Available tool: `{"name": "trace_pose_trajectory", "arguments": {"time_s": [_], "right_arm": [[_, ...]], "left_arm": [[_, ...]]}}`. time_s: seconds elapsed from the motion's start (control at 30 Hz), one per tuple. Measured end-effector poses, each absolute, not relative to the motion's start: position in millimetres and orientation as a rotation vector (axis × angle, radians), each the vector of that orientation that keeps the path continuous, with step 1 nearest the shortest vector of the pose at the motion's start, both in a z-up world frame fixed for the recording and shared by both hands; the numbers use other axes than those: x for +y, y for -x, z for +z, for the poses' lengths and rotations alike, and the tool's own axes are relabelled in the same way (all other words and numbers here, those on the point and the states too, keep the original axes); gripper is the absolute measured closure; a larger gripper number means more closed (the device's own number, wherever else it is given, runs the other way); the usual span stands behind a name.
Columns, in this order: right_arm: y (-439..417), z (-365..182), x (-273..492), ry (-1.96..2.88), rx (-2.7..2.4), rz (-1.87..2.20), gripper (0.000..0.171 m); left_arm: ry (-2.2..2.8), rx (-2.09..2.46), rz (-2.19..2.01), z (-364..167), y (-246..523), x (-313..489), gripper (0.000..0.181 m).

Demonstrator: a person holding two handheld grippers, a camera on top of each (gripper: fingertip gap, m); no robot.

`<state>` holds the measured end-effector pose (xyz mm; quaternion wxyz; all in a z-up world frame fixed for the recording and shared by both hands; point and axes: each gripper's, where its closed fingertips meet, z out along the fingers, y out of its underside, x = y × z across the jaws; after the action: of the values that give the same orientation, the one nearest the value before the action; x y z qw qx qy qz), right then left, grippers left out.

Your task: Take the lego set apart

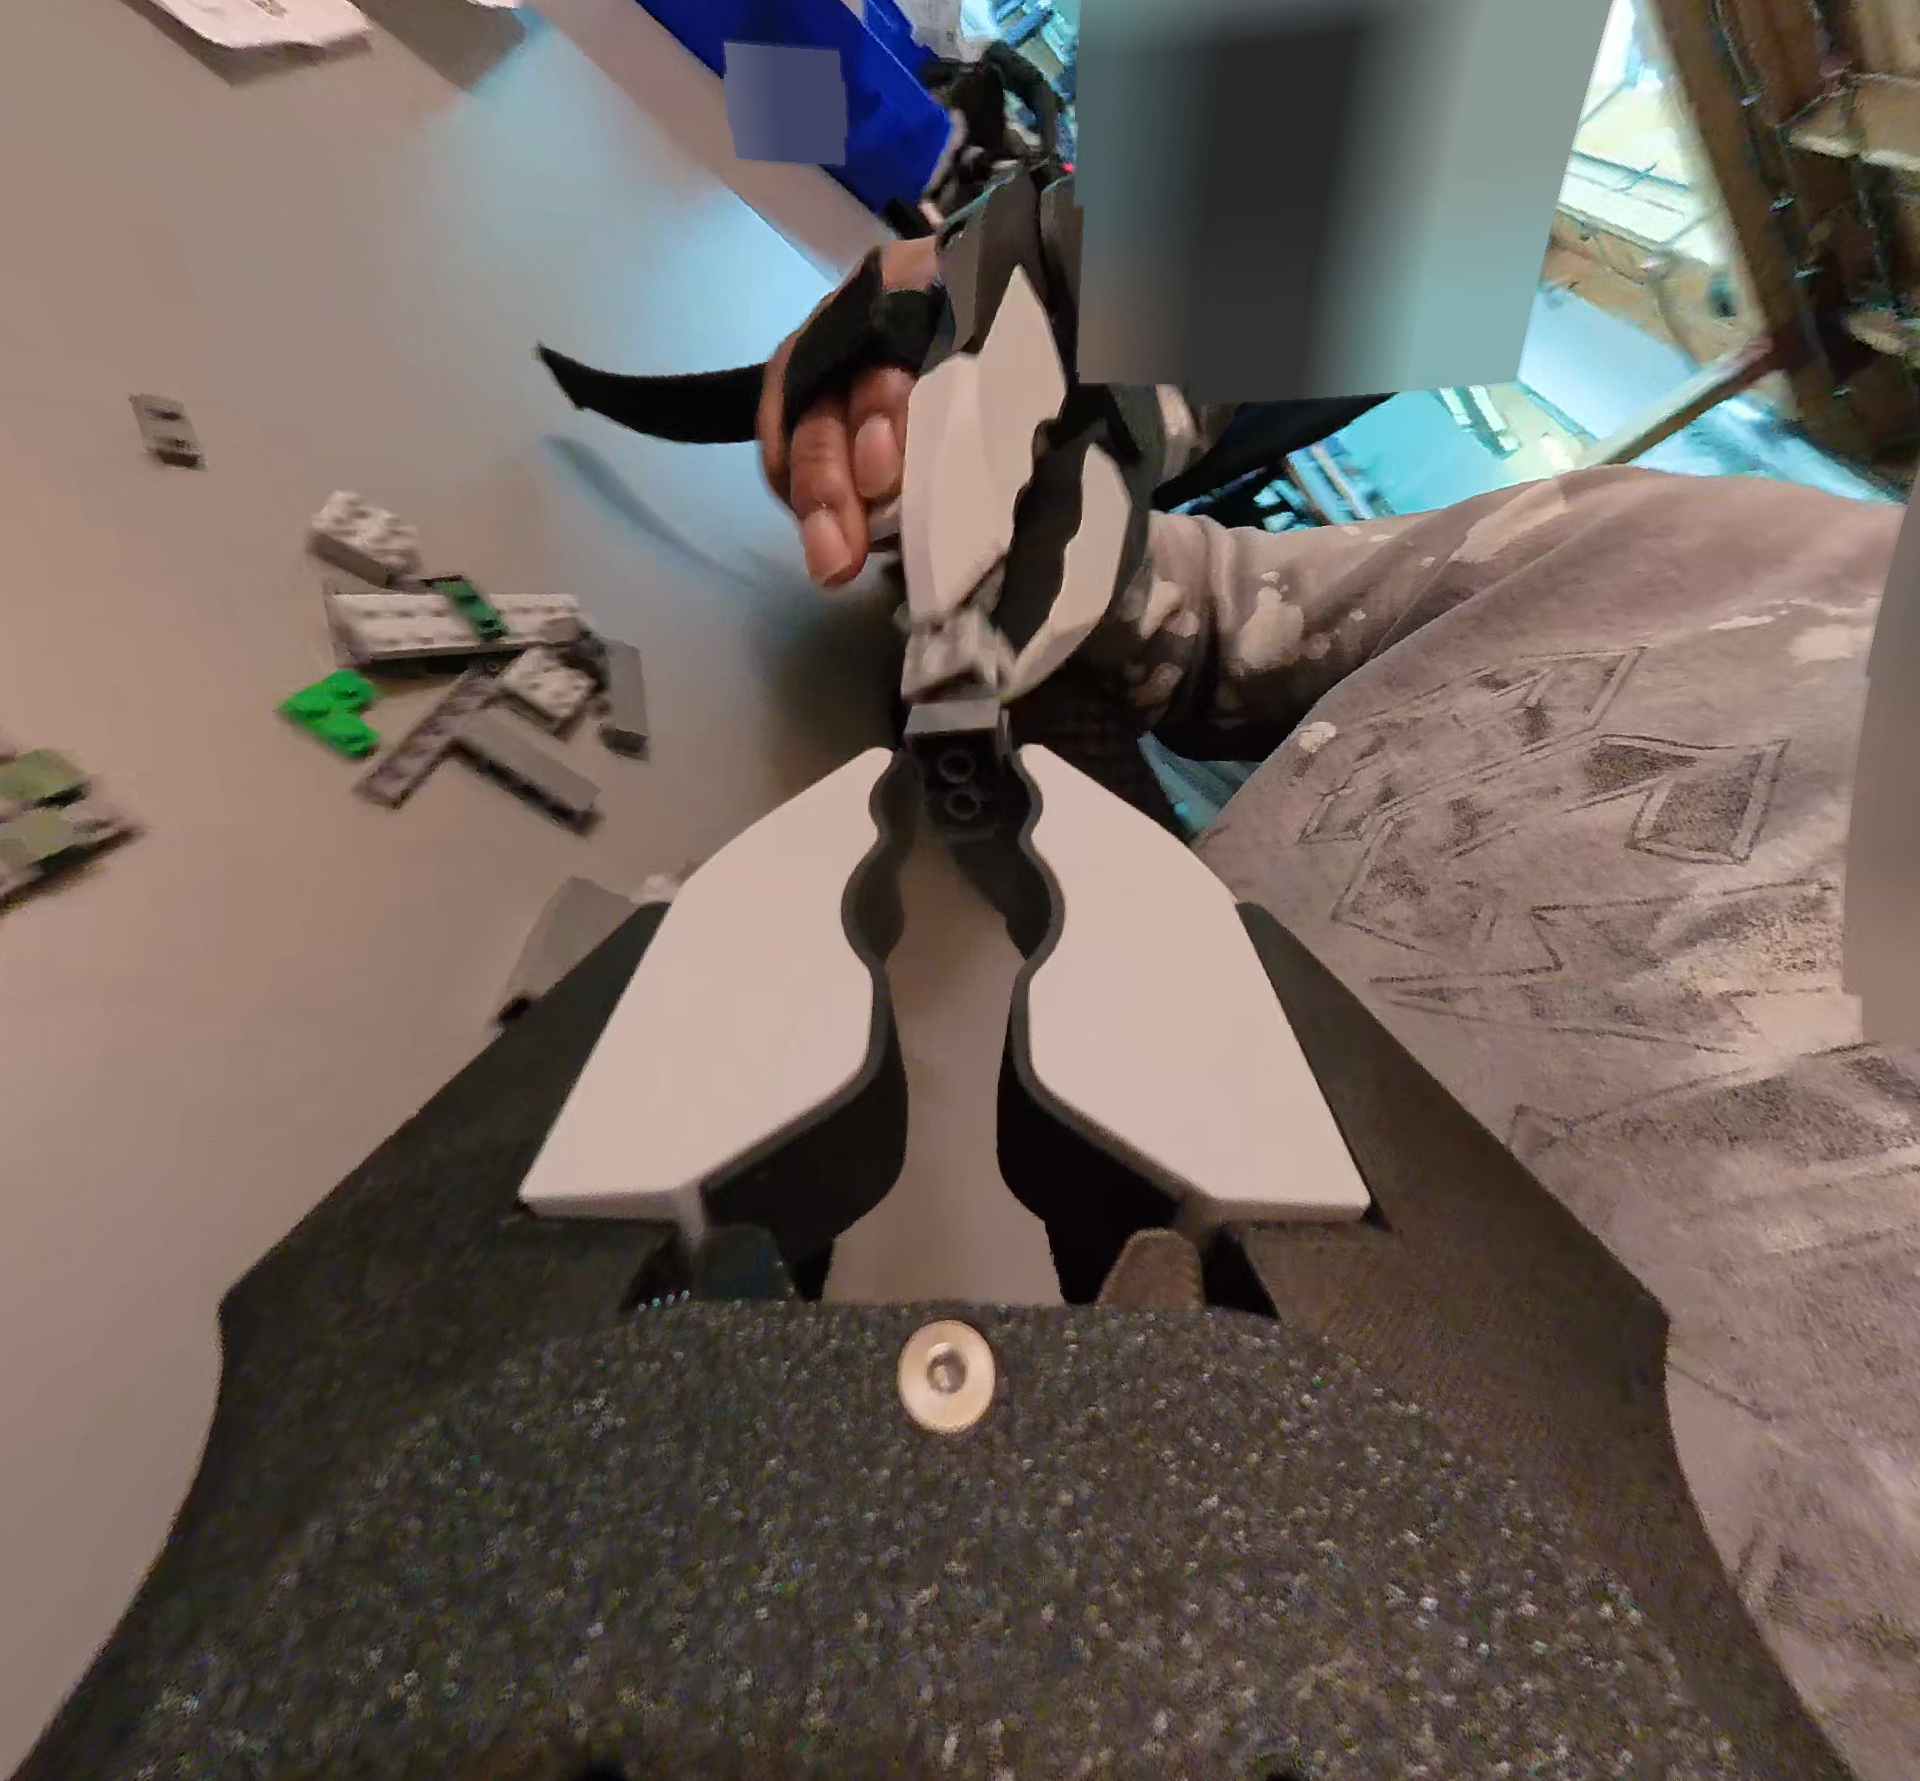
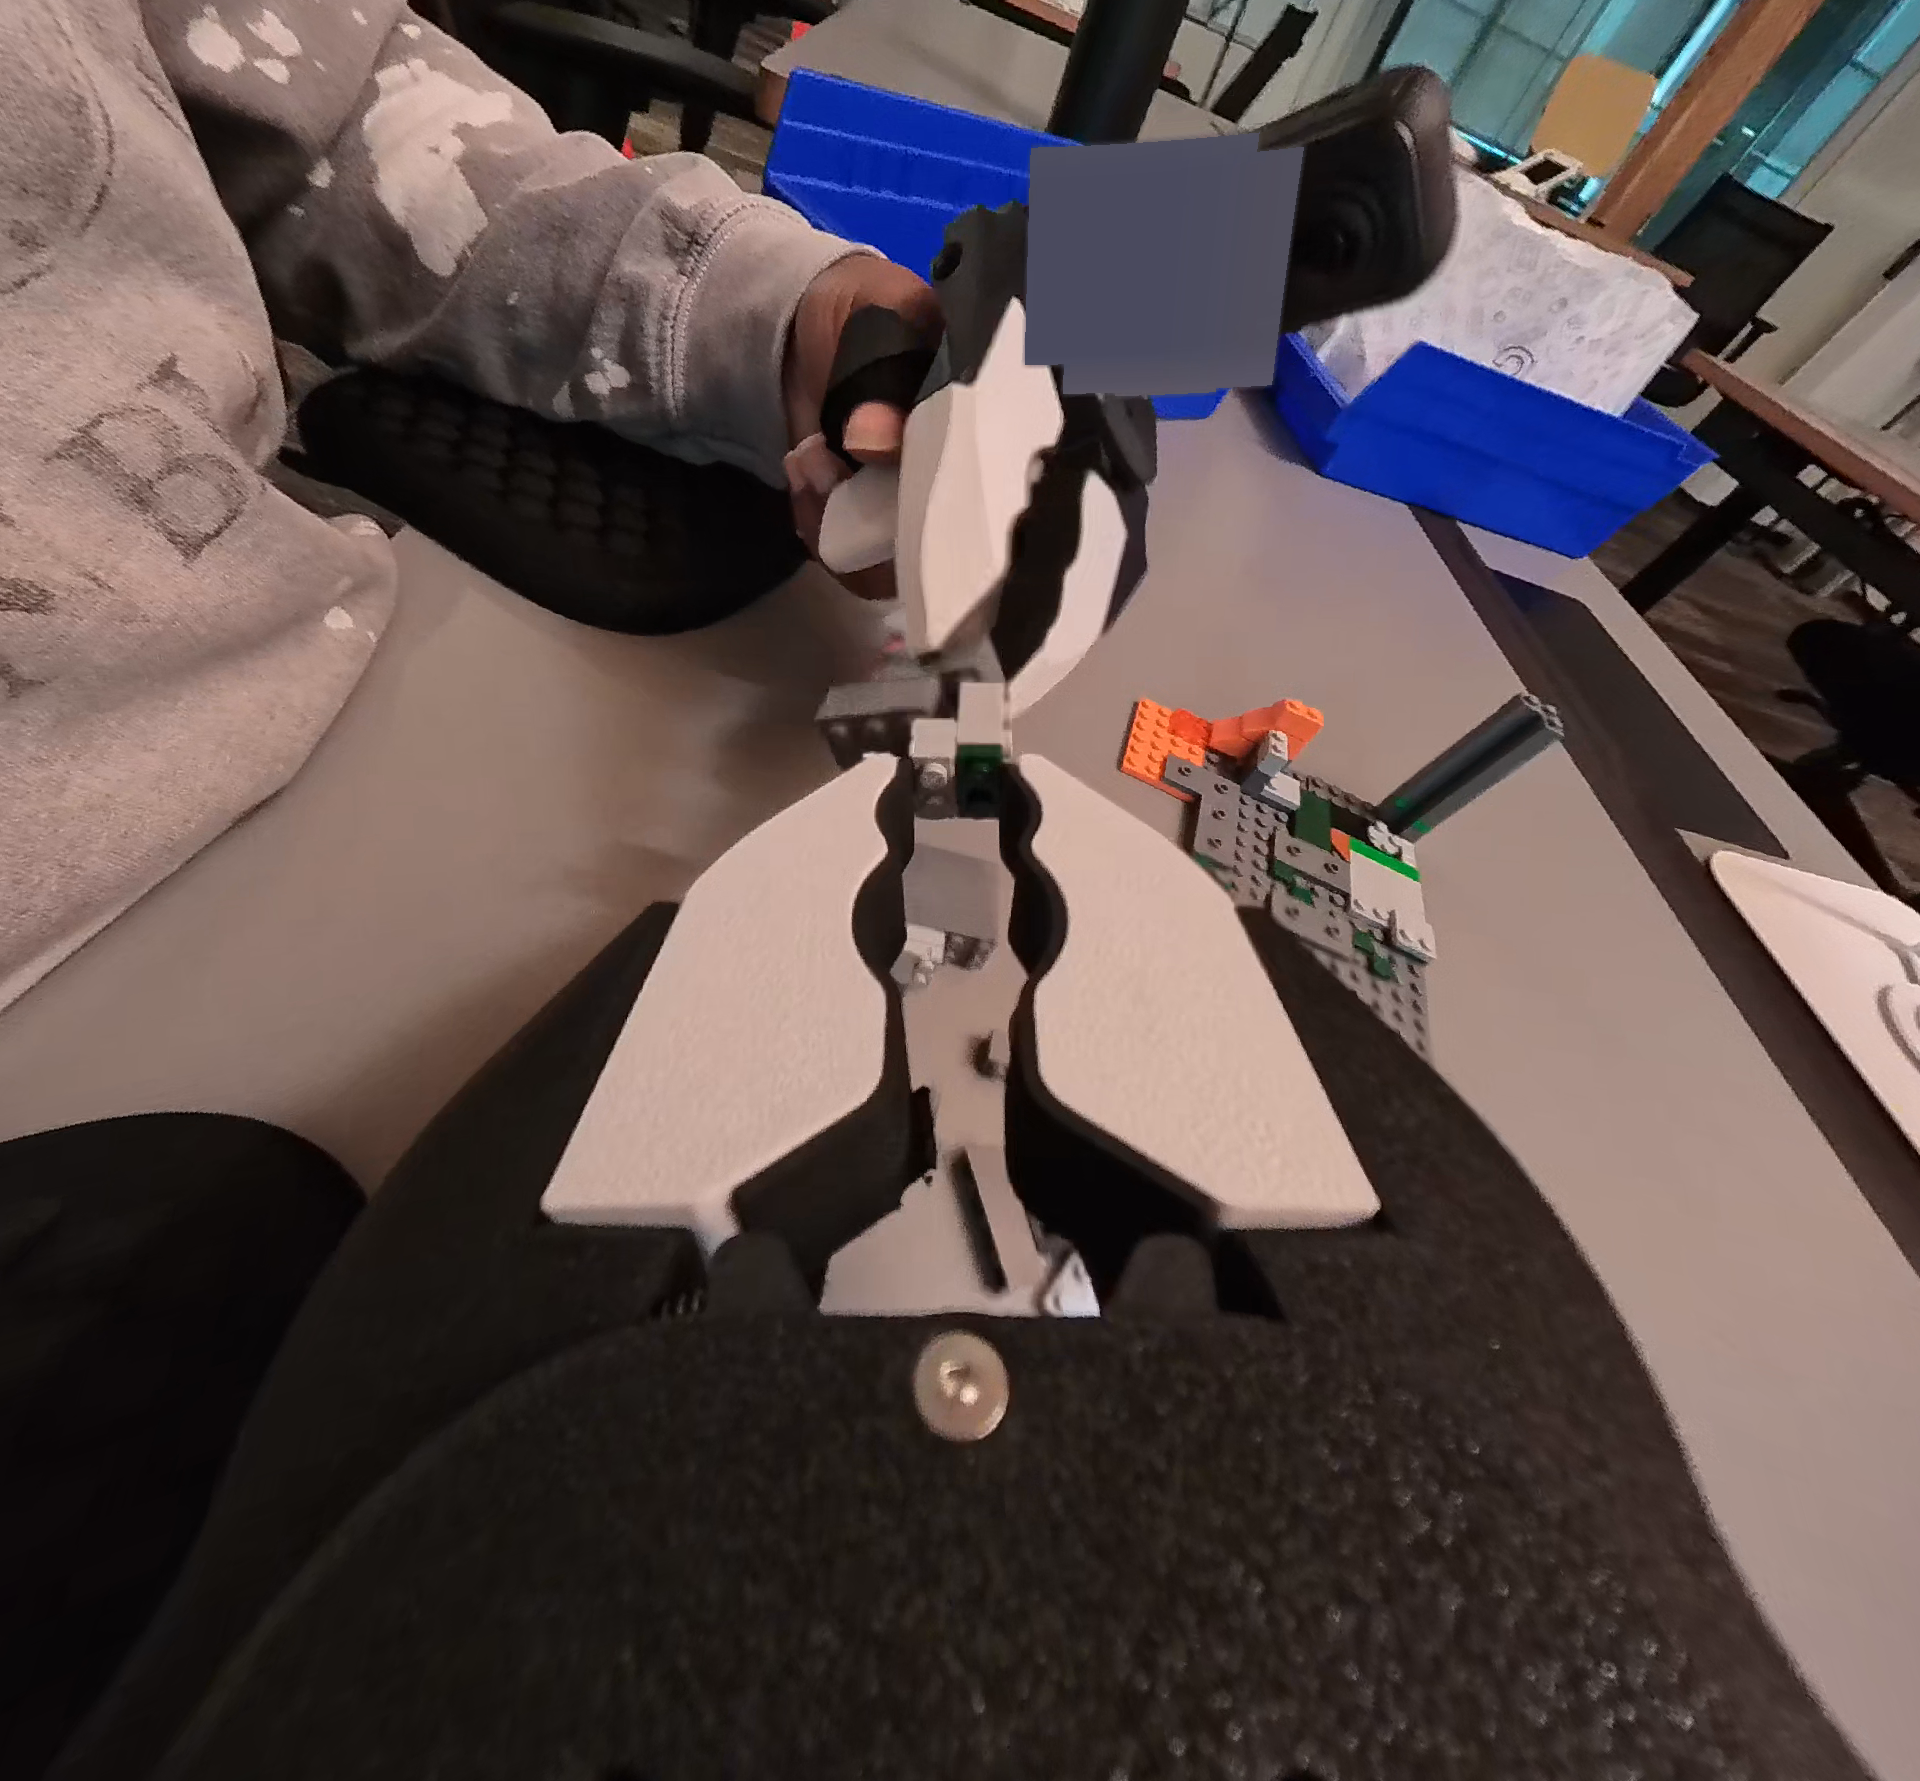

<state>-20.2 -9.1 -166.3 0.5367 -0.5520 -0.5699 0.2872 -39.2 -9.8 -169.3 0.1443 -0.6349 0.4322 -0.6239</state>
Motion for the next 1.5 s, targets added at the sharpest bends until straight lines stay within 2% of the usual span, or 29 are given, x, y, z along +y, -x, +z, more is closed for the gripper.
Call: {"name": "trace_pose_trajectory", "arguments": {"time_s": [0.07, 0.2, 0.4, 0.83, 1.27, 1.3, 1.37, 1.4, 1.5], "right_arm": [[-2, -161, 0, 1.344, -1.283, 0.702, 0.156], [5, -177, 6, 1.384, -1.316, 0.671, 0.156], [24, -204, 11, 1.483, -1.405, 0.618, 0.155], [71, -225, 19, 1.567, -1.548, 0.559, 0.155], [75, -231, 28, 1.587, -1.563, 0.54, 0.155], [76, -231, 30, 1.589, -1.556, 0.541, 0.155], [76, -229, 32, 1.599, -1.542, 0.541, 0.155], [76, -229, 34, 1.608, -1.538, 0.538, 0.155], [76, -233, 37, 1.632, -1.55, 0.507, 0.155]], "left_arm": [[1.827, 1.142, -1.744, -165, 60, 14, 0.165], [1.965, 1.264, -1.262, -200, 75, 41, 0.165], [1.979, 1.221, -1.344, -197, 78, 41, 0.165], [1.937, 1.203, -1.381, -192, 85, 40, 0.165], [2.153, 1.266, -1.105, -238, 111, 54, 0.161], [2.16, 1.267, -1.091, -240, 113, 56, 0.163], [2.138, 1.268, -1.141, -236, 110, 53, 0.18], [2.124, 1.258, -1.163, -233, 108, 53, 0.181], [2.132, 1.239, -1.114, -234, 109, 59, 0.17]]}}
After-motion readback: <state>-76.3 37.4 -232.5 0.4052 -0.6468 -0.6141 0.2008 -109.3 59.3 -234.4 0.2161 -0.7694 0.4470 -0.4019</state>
